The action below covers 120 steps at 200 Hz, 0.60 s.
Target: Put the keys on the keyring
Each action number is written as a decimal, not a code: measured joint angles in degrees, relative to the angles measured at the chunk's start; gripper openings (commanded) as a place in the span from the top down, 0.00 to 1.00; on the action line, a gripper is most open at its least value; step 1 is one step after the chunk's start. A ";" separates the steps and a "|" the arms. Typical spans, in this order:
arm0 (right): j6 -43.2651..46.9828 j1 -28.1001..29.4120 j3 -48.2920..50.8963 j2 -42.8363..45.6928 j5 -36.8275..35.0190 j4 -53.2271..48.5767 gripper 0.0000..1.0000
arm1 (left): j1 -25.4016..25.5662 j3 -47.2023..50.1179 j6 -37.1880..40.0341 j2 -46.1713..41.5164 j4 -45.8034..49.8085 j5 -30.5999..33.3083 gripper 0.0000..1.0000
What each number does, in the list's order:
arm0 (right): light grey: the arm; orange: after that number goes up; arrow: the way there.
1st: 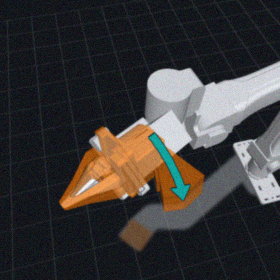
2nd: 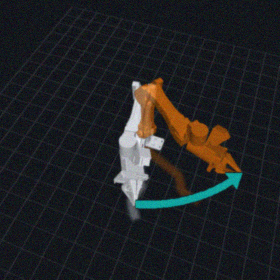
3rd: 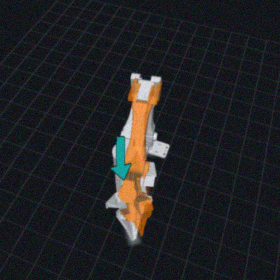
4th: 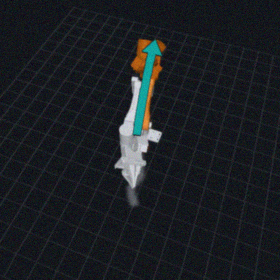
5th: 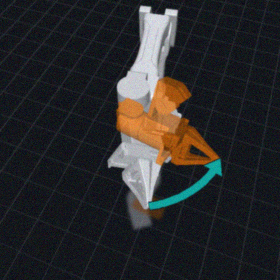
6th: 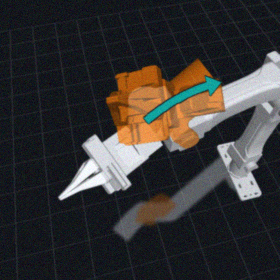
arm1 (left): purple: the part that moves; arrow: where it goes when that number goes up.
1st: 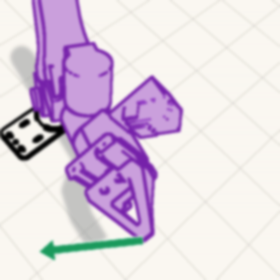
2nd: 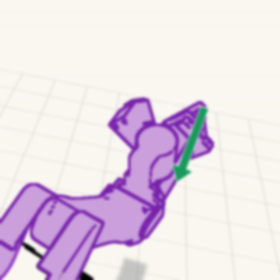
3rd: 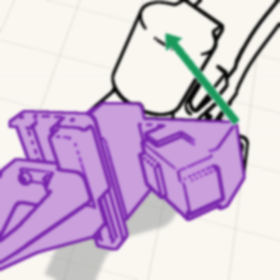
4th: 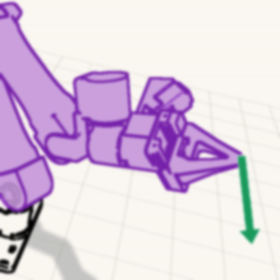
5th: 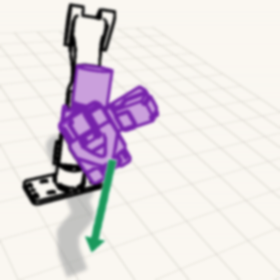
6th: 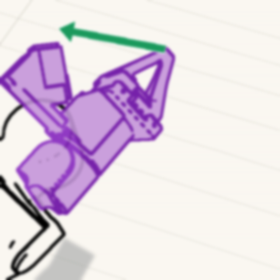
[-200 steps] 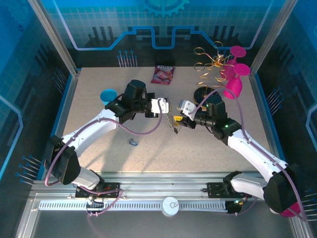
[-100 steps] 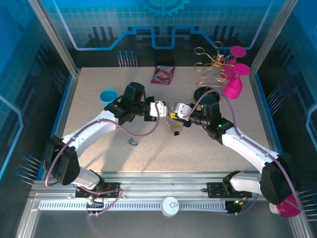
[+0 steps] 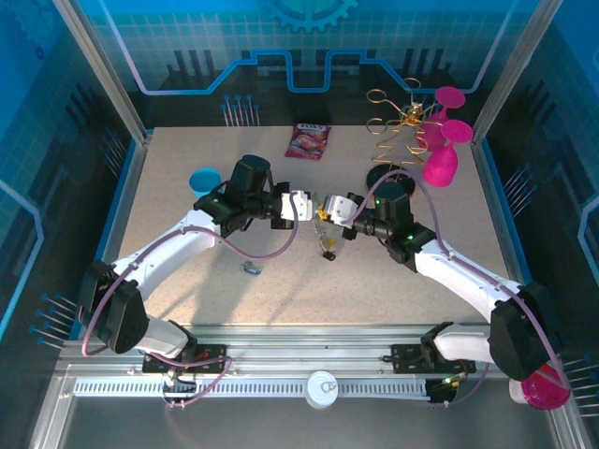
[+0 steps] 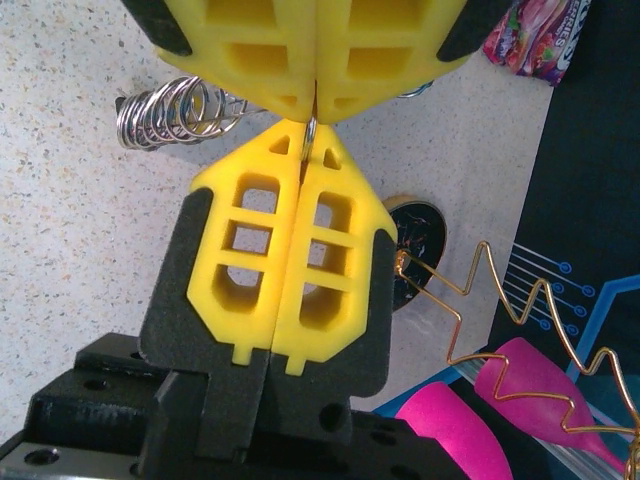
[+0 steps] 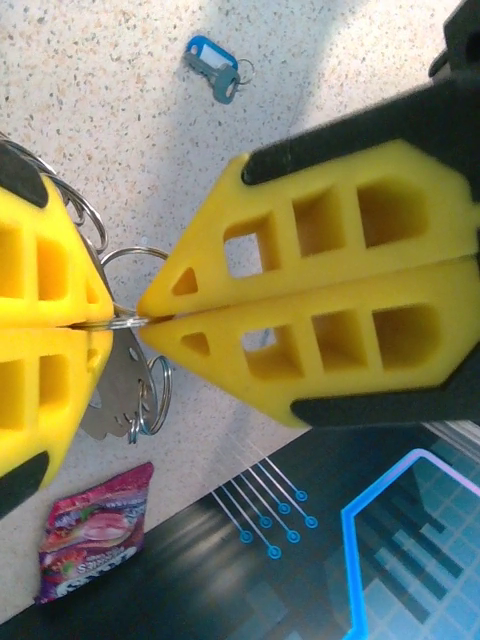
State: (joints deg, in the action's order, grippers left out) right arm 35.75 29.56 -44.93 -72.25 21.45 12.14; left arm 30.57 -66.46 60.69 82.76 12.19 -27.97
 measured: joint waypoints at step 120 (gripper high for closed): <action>-1.42 0.02 1.40 0.00 0.04 -0.04 1.00 | -2.29 22.49 -32.06 -17.51 -16.98 6.14 0.35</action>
State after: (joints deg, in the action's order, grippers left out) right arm 34.33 29.58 -43.53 -72.25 21.50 12.10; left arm 28.27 -43.97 28.62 65.25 -4.80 -21.82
